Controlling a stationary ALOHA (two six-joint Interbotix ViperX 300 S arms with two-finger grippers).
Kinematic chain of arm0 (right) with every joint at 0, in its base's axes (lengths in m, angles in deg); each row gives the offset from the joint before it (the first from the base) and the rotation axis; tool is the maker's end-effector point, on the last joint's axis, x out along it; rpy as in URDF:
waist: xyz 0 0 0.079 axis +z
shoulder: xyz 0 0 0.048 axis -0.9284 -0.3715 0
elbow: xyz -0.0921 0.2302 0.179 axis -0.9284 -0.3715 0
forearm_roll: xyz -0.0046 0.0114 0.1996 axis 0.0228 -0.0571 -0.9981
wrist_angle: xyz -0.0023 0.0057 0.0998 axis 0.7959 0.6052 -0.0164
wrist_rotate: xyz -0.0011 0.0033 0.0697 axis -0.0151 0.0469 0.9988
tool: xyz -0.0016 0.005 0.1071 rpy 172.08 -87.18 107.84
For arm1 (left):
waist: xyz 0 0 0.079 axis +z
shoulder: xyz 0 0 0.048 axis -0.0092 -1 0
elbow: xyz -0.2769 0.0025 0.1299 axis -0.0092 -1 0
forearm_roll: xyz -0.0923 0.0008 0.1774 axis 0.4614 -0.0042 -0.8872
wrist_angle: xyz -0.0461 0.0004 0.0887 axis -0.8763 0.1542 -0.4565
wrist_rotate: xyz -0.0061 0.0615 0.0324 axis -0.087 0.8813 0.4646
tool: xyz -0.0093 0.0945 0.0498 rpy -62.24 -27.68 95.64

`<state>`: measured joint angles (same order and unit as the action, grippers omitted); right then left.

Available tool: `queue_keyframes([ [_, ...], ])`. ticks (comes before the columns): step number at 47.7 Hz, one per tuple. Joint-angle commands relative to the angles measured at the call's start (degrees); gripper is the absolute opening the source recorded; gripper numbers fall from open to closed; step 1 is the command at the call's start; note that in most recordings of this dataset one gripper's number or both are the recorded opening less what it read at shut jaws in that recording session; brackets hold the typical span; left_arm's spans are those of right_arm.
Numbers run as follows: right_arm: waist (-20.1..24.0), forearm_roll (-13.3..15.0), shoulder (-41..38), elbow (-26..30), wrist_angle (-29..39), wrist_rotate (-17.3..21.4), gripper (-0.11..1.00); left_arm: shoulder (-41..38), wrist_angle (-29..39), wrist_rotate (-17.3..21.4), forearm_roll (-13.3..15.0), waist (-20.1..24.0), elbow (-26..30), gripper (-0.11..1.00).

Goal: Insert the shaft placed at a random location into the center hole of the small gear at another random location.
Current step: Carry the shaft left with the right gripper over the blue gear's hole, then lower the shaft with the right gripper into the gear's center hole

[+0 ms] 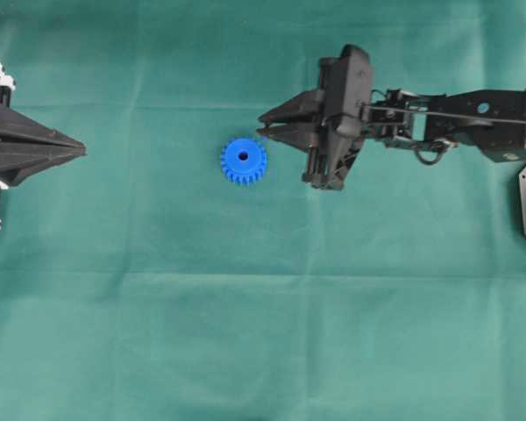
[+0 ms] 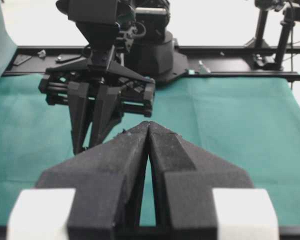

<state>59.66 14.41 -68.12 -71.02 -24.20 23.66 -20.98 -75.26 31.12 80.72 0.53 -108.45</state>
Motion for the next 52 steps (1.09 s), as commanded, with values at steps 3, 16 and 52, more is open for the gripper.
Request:
queue_keyframes([
  [3, 0.9, -0.2, -0.9, 3.6, 0.1, -0.3, 0.13, -0.4, -0.4, 0.1, -0.1, 0.2, 1.1, 0.00],
  [16, 2.1, -0.2, -3.6, 6.3, 0.2, -0.2, 0.13, -0.4, -0.4, 0.0, -0.1, 0.2, 1.1, 0.00],
  [52, 2.1, -0.5, -7.1, 6.5, -0.3, 0.0, 0.13, -0.4, -0.5, -0.1, -0.1, 0.2, 1.1, 0.00],
])
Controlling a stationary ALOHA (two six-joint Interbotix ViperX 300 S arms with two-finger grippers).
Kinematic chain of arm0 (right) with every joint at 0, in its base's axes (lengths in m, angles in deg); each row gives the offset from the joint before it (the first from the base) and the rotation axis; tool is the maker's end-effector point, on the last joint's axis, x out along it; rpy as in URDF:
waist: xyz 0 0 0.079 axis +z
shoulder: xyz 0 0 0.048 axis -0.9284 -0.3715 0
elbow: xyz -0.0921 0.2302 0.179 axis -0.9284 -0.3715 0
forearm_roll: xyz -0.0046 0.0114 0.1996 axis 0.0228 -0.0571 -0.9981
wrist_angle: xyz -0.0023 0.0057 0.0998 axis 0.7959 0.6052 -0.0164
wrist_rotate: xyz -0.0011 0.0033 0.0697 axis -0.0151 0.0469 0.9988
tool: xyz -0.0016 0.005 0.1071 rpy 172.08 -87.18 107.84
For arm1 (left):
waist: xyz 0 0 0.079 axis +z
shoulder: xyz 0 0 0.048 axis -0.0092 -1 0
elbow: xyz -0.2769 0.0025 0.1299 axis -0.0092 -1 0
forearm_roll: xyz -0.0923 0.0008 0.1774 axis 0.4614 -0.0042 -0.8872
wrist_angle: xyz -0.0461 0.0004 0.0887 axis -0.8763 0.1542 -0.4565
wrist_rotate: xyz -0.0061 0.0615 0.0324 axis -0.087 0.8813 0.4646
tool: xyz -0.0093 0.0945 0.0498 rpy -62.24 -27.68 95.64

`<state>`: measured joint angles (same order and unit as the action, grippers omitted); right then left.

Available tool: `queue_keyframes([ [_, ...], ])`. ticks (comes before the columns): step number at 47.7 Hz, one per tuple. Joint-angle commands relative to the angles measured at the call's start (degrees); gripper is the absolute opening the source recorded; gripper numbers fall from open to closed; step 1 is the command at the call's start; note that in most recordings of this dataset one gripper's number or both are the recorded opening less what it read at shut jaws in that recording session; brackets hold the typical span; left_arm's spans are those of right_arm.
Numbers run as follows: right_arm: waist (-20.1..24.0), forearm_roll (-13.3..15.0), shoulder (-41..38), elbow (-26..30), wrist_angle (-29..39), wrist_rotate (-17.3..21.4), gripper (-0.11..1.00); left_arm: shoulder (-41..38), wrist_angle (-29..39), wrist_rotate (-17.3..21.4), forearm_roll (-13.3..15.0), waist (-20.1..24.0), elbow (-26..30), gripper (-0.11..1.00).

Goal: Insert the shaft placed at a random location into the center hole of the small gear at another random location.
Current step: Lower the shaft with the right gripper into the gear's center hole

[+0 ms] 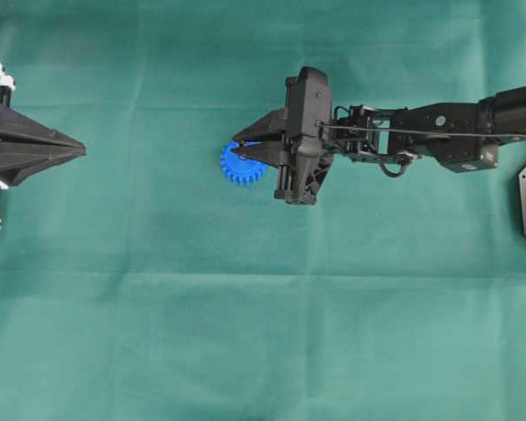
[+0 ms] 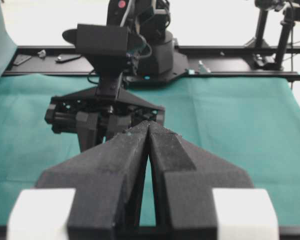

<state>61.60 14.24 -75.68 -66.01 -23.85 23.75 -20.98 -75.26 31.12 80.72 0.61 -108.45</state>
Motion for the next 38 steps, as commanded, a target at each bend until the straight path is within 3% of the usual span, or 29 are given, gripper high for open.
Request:
queue_keyframes([
  [1, 0.2, -0.4, 0.4, 1.5, -0.7, -0.1, 0.13, -0.4, -0.5, -0.1, -0.1, 0.1, 1.1, 0.00],
  [38, 0.2, -0.9, -2.5, 1.6, -2.2, -0.1, 0.13, -0.4, -0.4, 0.1, -0.1, 0.1, 1.1, 0.00],
])
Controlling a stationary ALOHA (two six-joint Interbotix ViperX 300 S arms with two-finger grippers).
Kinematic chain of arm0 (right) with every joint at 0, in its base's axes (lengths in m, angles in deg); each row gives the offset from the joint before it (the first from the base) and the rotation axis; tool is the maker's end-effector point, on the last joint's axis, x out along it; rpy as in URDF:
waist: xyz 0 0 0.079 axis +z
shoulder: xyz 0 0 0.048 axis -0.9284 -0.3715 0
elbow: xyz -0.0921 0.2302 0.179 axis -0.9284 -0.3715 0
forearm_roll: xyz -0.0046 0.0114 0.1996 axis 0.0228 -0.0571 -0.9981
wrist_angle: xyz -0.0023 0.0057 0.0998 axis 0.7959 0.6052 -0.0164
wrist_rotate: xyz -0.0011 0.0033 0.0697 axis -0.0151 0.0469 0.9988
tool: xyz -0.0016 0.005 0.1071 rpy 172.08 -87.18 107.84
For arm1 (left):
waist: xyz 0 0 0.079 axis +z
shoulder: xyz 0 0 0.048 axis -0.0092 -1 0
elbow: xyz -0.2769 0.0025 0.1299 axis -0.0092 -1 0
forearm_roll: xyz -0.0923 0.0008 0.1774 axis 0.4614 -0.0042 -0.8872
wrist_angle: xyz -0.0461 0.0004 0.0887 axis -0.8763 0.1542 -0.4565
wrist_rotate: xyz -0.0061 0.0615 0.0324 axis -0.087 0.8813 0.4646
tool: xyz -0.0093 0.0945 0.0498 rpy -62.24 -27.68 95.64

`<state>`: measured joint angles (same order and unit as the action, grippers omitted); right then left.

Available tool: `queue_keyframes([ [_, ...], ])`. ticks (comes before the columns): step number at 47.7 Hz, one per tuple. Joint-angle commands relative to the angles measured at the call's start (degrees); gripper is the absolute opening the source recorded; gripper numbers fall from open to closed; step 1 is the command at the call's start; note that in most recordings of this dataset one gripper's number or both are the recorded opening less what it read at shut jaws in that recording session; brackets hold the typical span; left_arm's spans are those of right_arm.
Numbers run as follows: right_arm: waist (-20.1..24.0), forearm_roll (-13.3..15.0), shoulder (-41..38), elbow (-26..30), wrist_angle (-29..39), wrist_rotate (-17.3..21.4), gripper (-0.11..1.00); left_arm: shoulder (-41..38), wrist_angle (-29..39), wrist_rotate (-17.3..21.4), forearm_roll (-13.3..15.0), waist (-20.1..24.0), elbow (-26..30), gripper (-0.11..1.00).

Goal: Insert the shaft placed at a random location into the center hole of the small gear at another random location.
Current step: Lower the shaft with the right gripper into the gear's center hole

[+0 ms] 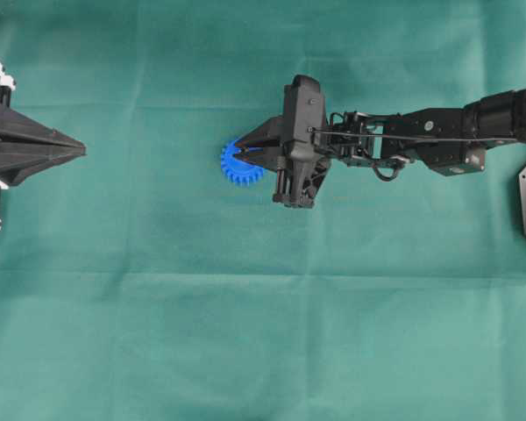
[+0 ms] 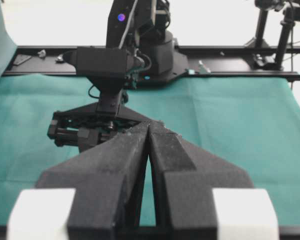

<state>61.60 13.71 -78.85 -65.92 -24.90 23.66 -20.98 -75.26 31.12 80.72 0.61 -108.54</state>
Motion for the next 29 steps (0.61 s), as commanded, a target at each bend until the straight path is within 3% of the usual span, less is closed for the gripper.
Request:
queue_keyframes([
  [1, 0.2, -0.4, 0.5, 1.5, -1.2, 0.0, 0.13, -0.4, -0.4, 0.1, -0.1, 0.1, 1.1, 0.00],
  [29, 0.2, -0.4, -1.2, 1.8, -1.7, 0.0, 0.13, -0.4, -0.4, 0.3, -0.1, 0.1, 1.1, 0.00],
])
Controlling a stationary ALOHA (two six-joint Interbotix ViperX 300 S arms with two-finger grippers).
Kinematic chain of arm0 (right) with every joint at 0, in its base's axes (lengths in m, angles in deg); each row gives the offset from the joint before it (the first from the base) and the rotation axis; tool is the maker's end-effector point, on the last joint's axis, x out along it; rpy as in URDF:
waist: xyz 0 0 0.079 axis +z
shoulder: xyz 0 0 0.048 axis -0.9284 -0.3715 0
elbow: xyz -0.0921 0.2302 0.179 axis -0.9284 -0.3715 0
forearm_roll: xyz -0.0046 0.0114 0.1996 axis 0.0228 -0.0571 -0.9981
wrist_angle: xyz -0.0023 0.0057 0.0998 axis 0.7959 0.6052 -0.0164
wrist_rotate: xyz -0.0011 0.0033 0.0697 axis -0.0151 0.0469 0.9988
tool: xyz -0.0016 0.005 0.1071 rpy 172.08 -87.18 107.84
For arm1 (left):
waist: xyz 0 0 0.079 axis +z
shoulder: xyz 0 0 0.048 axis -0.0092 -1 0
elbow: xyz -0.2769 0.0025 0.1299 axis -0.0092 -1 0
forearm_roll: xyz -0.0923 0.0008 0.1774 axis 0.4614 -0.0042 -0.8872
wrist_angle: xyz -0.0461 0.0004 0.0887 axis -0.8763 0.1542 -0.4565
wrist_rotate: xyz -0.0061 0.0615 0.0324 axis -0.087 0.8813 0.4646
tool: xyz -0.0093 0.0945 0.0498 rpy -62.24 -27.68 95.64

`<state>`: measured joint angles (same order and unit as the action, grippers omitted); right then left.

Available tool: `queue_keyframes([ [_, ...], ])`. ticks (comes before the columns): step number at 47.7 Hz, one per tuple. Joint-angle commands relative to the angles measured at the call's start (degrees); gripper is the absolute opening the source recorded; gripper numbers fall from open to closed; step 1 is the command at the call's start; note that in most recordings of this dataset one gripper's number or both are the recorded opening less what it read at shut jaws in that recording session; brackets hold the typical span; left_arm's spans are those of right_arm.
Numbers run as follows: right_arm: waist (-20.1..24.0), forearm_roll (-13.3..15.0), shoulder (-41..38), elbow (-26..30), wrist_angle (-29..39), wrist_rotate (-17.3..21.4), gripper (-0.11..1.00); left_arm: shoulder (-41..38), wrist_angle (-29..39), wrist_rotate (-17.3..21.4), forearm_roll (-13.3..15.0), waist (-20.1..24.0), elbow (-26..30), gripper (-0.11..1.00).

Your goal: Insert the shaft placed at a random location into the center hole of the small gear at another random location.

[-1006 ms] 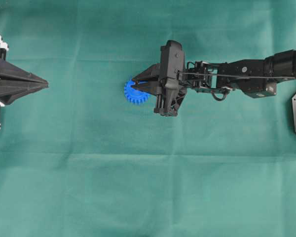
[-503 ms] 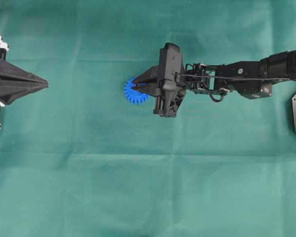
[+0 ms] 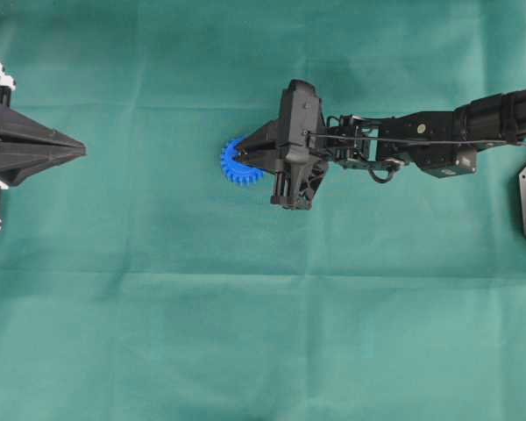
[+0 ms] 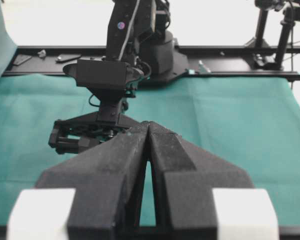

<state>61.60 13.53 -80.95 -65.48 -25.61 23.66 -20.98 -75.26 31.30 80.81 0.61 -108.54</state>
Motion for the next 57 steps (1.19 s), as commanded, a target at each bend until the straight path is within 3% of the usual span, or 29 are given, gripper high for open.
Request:
queue_keyframes([
  [1, 0.2, -0.2, 0.8, 1.4, -1.0, 0.0, 0.13, -0.4, -0.4, 0.1, -0.2, 0.1, 1.1, 0.00],
  [19, 0.2, -0.2, 0.8, 1.4, -0.9, 0.0, 0.15, -0.4, -0.4, 0.1, -0.2, 0.1, 1.1, 0.00],
  [23, 0.2, -0.2, 0.8, 1.4, -1.0, 0.0, 0.29, -0.4, -0.4, 0.1, -0.2, 0.1, 1.1, 0.00],
  [30, 0.2, -0.2, 0.8, 1.4, -0.9, 0.0, 0.67, -0.4, -0.4, 0.1, -0.2, 0.1, 1.1, 0.00],
  [33, 0.1, -0.2, 0.8, 1.4, -1.0, 0.0, 0.75, -0.4, -0.4, 0.1, -0.2, 0.1, 1.1, 0.00],
  [57, 0.1, -0.2, 7.4, 1.1, 1.2, -0.1, 0.73, -0.2, -0.4, 0.0, -0.2, 0.1, 1.2, 0.00],
])
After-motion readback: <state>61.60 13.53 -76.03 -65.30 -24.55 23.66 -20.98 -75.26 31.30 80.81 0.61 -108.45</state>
